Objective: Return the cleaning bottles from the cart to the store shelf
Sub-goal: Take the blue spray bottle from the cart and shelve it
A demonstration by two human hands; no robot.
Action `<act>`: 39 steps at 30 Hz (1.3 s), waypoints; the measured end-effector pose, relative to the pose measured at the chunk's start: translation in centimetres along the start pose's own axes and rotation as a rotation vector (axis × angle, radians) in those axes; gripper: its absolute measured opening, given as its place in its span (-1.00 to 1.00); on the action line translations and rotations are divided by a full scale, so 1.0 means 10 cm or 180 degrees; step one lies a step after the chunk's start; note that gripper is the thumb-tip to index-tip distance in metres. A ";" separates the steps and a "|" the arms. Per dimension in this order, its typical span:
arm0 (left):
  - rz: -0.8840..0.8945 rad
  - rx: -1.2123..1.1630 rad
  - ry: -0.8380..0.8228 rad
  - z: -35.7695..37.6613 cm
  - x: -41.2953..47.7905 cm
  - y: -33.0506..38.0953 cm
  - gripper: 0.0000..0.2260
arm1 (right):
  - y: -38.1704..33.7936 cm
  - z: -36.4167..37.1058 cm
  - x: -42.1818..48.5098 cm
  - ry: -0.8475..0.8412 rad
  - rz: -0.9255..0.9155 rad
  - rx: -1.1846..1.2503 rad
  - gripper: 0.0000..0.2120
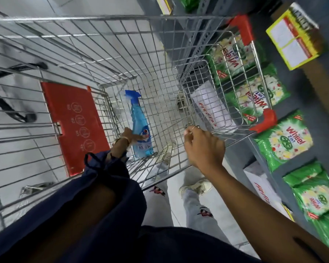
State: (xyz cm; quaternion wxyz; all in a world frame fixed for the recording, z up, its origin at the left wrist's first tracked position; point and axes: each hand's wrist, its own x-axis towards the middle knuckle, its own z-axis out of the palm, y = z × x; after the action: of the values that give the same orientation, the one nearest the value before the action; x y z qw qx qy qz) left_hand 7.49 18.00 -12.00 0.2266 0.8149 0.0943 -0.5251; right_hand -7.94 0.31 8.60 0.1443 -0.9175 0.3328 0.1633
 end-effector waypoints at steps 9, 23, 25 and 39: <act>0.1518 -0.0430 -0.0189 -0.28 -1.17 0.73 -0.64 | -0.04 -0.15 -0.11 0.0070 0.0192 0.0650 -0.67; 0.3388 -0.1214 -0.1451 0.17 -3.26 1.59 -0.74 | 0.84 -1.09 -0.89 -0.0113 0.0043 0.5376 -0.66; 0.3395 -0.1042 -0.1666 0.32 -3.31 1.66 -0.77 | 1.02 -1.07 -1.02 0.0010 0.0160 0.5538 -0.48; 0.4256 -0.0285 -0.1462 1.09 -3.52 2.50 -0.73 | 1.82 -1.30 -0.99 0.1209 0.0244 0.5634 -0.43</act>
State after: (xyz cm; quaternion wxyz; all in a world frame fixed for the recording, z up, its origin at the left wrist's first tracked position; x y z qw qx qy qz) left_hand -6.73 -6.09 22.65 0.5479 0.5567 -0.4549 -0.4276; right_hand -24.44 -12.33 21.46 0.7341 -0.4709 0.3852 -0.3016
